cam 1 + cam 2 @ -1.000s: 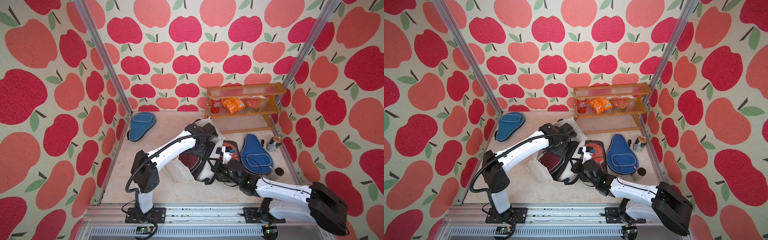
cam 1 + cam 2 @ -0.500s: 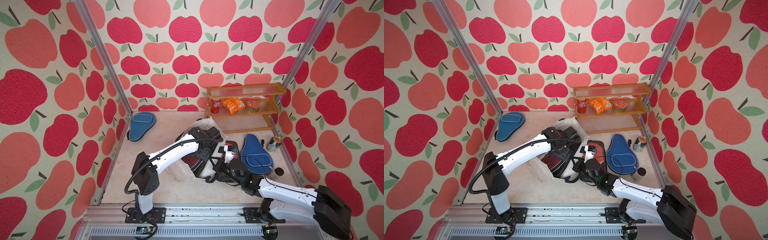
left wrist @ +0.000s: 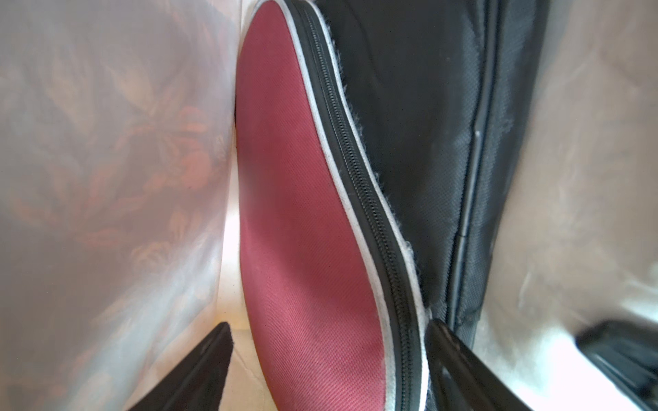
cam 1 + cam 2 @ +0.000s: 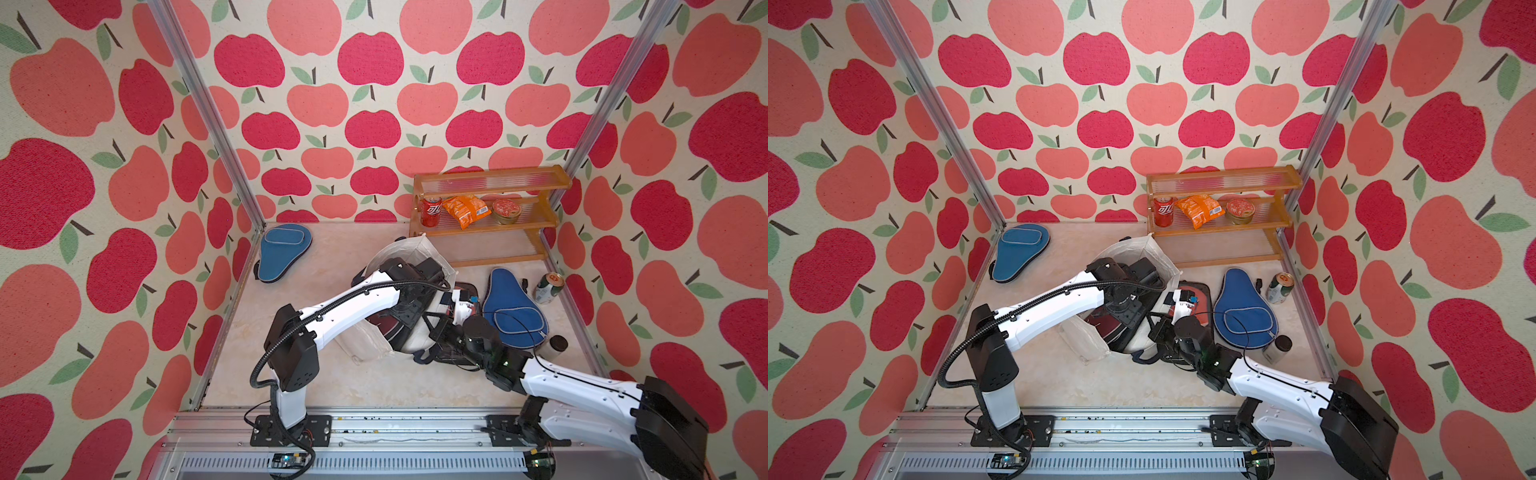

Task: Remove the ping pong set from the canvas bag
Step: Pick up the ping pong set from the canvas bag.

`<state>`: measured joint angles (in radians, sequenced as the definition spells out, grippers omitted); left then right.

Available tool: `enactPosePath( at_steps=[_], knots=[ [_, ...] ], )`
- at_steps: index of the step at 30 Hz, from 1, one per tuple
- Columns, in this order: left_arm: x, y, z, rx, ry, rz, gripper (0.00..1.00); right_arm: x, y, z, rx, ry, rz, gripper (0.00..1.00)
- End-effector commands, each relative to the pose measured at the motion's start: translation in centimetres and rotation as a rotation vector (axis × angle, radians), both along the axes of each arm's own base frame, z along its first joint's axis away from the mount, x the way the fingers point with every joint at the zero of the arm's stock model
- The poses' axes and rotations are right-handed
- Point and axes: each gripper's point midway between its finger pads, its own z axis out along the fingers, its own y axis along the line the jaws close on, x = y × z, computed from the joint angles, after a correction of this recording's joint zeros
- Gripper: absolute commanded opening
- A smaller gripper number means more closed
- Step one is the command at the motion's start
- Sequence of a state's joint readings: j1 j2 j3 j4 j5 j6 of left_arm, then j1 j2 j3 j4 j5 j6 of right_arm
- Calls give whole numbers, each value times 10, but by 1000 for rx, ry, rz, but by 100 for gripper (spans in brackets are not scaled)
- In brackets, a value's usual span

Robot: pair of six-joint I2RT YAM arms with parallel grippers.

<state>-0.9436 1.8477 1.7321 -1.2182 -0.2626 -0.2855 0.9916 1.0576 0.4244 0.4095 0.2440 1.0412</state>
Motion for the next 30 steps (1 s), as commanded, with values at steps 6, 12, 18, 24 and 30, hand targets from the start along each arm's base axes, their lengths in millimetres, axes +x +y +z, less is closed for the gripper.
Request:
enactPosePath(
  at_steps=[6,12,18,24,30],
  knots=[
    [0,6,-11,79,-15,-40,80,14,-4,54,112,-116,-57,0],
    [-7,-7,-2,0,-28,-86,83,16,-3,51,111,-107,-59,0],
    [-9,7,-16,65,-5,-70,82,16,-1,52,117,-106,-56,0],
    [2,17,-15,110,-27,-39,79,15,-2,56,118,-118,-54,0],
    [26,32,0,152,-113,20,70,15,-5,57,113,-124,-58,0]
  ],
)
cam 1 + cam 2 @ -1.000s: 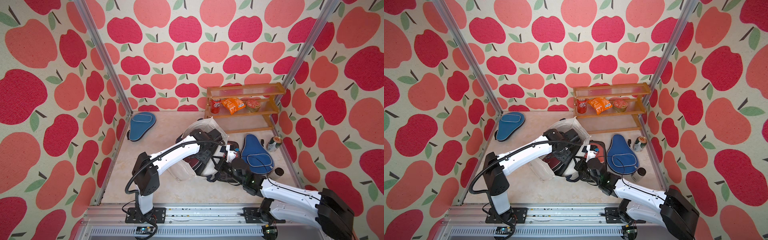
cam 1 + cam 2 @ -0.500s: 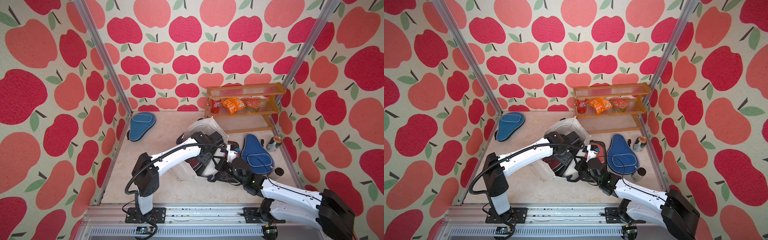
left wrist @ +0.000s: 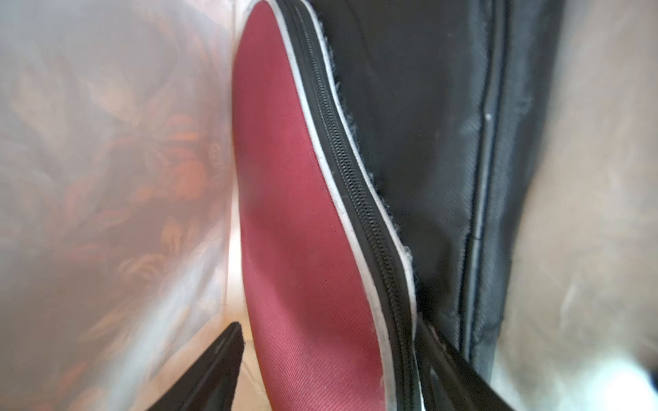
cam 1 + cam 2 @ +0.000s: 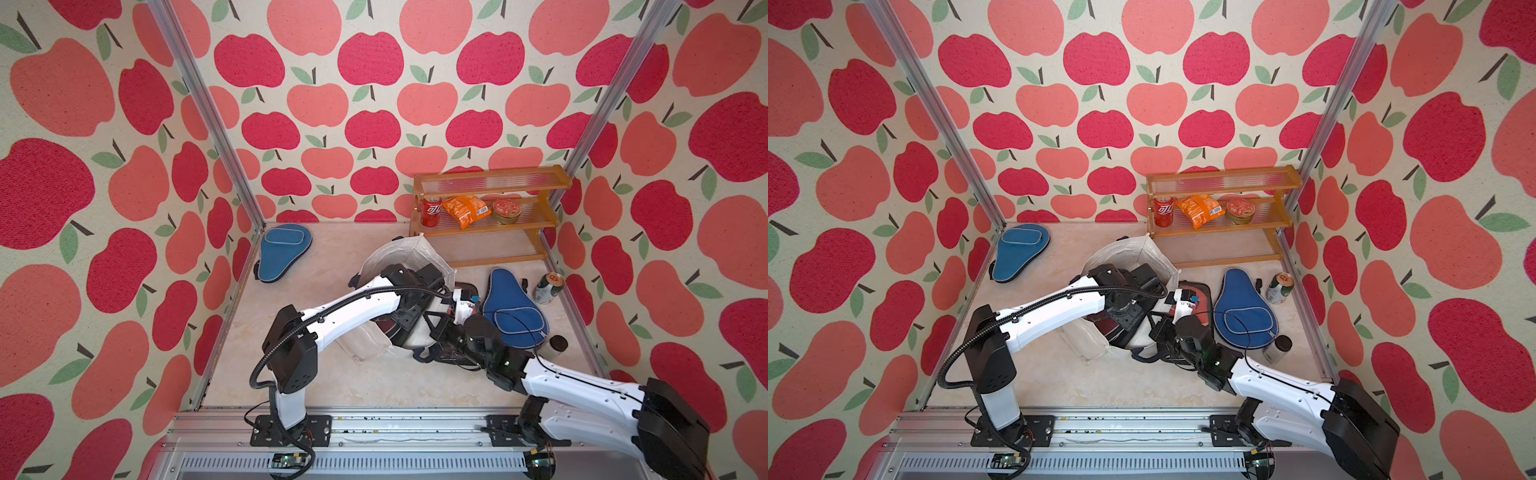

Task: Remove the ping pong set from the canvas bag
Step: Pick up the ping pong set from the canvas bag.

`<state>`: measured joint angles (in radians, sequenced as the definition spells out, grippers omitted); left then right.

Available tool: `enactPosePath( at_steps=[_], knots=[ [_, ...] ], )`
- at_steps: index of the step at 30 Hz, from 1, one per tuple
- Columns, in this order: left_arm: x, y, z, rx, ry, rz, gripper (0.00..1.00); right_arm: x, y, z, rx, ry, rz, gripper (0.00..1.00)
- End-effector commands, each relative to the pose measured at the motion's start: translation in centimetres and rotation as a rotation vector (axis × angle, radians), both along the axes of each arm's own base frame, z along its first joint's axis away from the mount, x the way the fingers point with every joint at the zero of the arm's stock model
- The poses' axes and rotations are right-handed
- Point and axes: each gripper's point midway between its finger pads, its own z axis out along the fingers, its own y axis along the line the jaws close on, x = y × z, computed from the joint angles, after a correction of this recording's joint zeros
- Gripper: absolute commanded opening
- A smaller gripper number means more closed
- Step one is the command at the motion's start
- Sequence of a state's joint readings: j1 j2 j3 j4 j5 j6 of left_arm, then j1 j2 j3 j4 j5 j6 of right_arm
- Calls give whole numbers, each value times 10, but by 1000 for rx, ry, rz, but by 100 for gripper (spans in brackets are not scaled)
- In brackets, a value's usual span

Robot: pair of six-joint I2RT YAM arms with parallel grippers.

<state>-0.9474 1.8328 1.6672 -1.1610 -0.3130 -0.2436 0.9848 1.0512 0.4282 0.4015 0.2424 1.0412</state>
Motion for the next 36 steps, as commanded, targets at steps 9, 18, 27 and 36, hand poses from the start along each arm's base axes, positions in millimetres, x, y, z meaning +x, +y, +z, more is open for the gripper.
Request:
enactPosePath(
  at_steps=[9,18,27,36],
  knots=[
    [47,36,29,88,-141,100,62,12,-7,58,107,-137,-57,0],
    [40,20,5,39,-59,56,62,10,-7,60,94,-148,-45,0],
    [32,5,4,-7,-58,-2,66,10,14,64,88,-147,30,0],
    [13,0,-9,-29,-5,-63,78,10,20,70,92,-157,50,0]
  ],
)
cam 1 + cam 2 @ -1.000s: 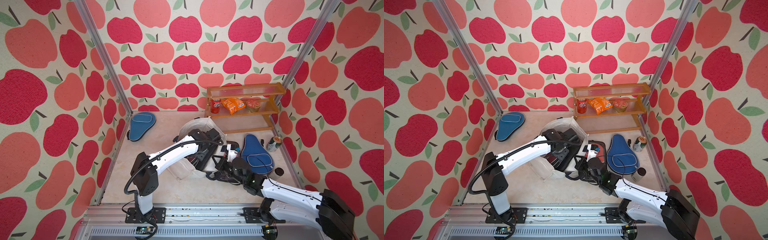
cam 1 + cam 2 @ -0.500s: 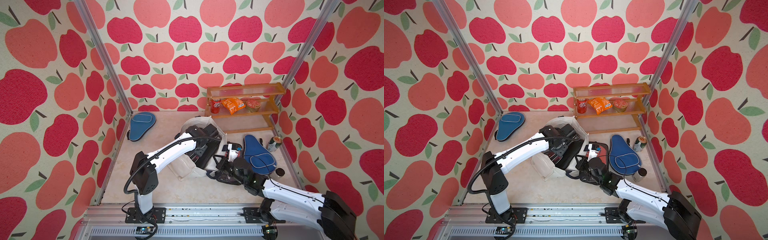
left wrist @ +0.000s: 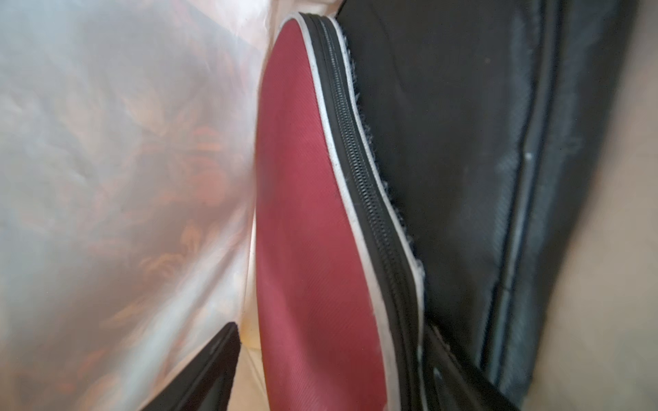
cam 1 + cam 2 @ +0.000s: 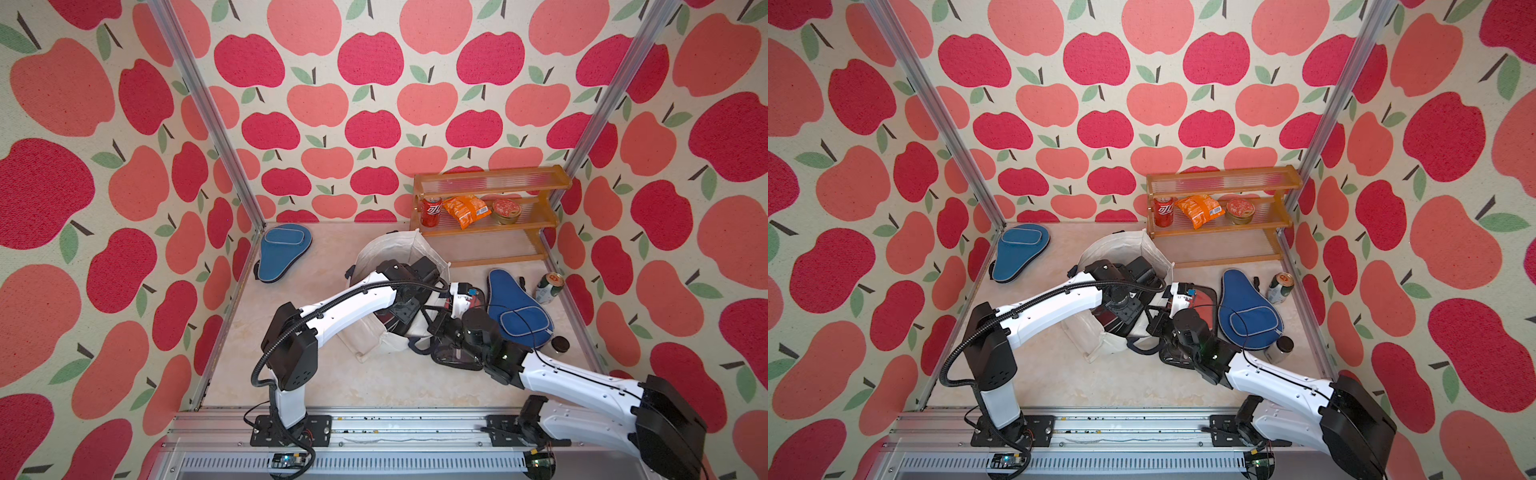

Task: Remove the ping pong set from the canvas bag
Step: Pick up the ping pong set from the canvas bag.

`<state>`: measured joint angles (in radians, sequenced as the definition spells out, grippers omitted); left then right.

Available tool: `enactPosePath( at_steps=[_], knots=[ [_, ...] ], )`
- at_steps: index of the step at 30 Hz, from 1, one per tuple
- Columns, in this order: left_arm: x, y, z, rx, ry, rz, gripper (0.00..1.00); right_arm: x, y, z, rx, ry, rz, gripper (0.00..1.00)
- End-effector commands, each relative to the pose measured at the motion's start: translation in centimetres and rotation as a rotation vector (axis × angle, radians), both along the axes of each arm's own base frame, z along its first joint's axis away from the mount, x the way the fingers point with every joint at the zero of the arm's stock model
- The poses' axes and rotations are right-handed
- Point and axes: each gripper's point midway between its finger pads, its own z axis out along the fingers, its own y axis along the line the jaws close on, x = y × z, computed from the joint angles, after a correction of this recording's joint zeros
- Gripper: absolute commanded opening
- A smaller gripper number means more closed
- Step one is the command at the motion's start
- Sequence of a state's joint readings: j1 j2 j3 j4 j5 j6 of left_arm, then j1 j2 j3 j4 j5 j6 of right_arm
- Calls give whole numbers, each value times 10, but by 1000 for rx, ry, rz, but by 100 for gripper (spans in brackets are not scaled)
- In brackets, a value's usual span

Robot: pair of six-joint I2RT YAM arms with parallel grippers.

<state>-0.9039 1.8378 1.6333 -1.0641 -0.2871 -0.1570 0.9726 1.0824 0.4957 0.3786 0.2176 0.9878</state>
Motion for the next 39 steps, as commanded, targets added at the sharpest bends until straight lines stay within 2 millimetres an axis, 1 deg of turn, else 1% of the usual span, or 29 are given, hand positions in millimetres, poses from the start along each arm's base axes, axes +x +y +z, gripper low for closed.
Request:
enactPosePath(
  at_steps=[1,5,7,8,11,14,16,20,24,30,35,39],
  knots=[
    [-5,5,-2,3,8,-19,78,3,10,57,115,-122,25,0],
    [2,11,-8,10,11,6,77,3,7,59,119,-133,21,0],
    [6,12,-11,9,14,19,73,2,7,61,125,-139,24,0],
    [9,12,-11,9,9,24,69,2,7,62,127,-142,24,0],
    [18,13,-7,9,-7,34,47,1,5,62,120,-144,21,0],
    [26,11,6,-9,-39,31,26,1,4,60,116,-142,18,0],
    [30,12,16,-21,-55,30,18,1,3,57,111,-137,15,0],
    [37,13,41,-62,-103,33,11,2,4,50,98,-129,15,0],
    [39,13,70,-140,-149,39,0,3,6,41,84,-115,14,0],
    [37,9,101,-254,-183,29,0,6,12,29,59,-98,19,0],
    [35,8,126,-318,-220,25,0,8,16,19,38,-83,25,0],
    [32,9,151,-379,-267,17,0,9,19,8,14,-69,27,0]
  ],
)
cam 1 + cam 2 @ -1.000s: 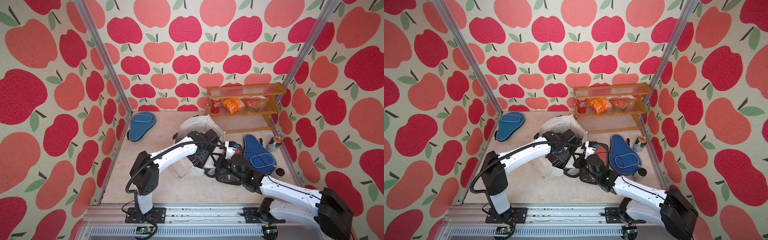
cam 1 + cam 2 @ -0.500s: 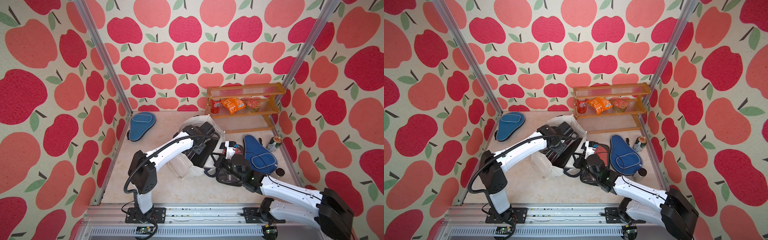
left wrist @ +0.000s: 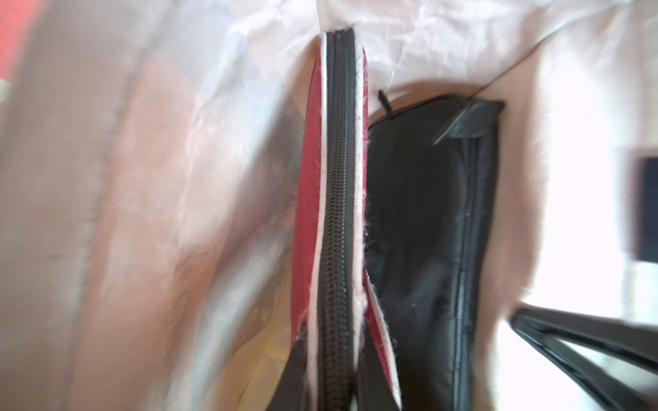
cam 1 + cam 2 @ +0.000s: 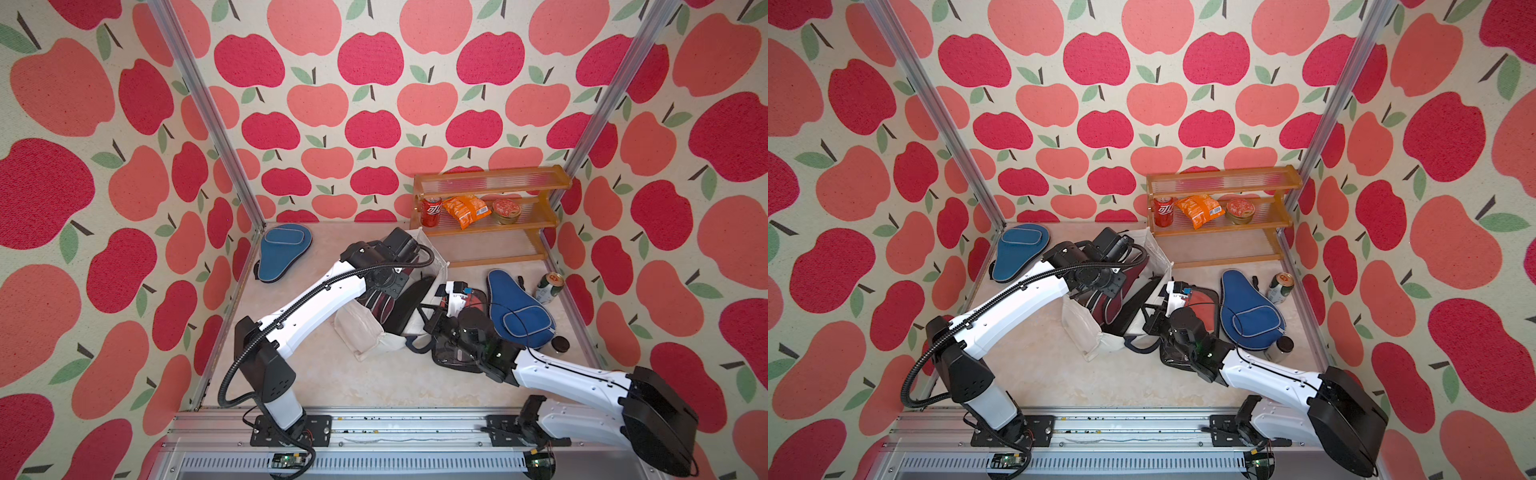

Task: Remove the ping pong set from the canvas bag
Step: Pick up the ping pong set from the canvas bag, then place the ping pong set at the center of the board.

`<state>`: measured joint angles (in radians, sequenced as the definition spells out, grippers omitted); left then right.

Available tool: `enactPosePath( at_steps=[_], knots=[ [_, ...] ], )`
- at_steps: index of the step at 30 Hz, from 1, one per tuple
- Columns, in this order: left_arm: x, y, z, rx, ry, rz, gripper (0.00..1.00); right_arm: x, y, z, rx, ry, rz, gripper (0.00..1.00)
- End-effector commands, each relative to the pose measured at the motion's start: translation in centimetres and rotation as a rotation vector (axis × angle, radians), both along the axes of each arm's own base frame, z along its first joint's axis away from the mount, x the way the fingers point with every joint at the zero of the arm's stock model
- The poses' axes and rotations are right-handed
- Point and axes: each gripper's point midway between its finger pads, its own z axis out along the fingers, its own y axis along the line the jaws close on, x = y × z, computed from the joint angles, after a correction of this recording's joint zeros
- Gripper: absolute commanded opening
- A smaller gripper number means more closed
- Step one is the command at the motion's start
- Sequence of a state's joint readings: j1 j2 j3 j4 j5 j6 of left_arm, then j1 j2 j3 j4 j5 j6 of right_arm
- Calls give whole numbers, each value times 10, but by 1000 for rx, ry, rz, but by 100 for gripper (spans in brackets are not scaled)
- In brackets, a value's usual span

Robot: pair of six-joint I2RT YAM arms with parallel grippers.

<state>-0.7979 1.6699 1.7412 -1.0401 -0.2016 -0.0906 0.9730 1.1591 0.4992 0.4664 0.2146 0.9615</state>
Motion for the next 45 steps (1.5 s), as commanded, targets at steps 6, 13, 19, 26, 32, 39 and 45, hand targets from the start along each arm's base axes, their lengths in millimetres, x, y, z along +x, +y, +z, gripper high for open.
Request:
enactPosePath(
  at_steps=[6,13,19,26,32,39,45],
  knots=[
    [1,4,98,-213,-238,-3,0,5,13,-1,-13,-25,21,0],
    [-10,24,166,-352,-411,5,0,8,19,-20,-38,6,28,0],
    [-26,59,227,-533,-535,42,0,8,24,-37,-81,26,39,0],
    [-38,126,267,-703,-641,192,0,5,26,-58,-126,51,49,0],
    [-43,185,278,-784,-729,380,0,2,28,-69,-141,75,65,0],
    [-4,231,242,-804,-635,568,0,-4,29,-68,-153,77,93,0],
    [42,261,204,-927,-547,640,0,-8,27,-61,-158,58,115,0]
  ],
)
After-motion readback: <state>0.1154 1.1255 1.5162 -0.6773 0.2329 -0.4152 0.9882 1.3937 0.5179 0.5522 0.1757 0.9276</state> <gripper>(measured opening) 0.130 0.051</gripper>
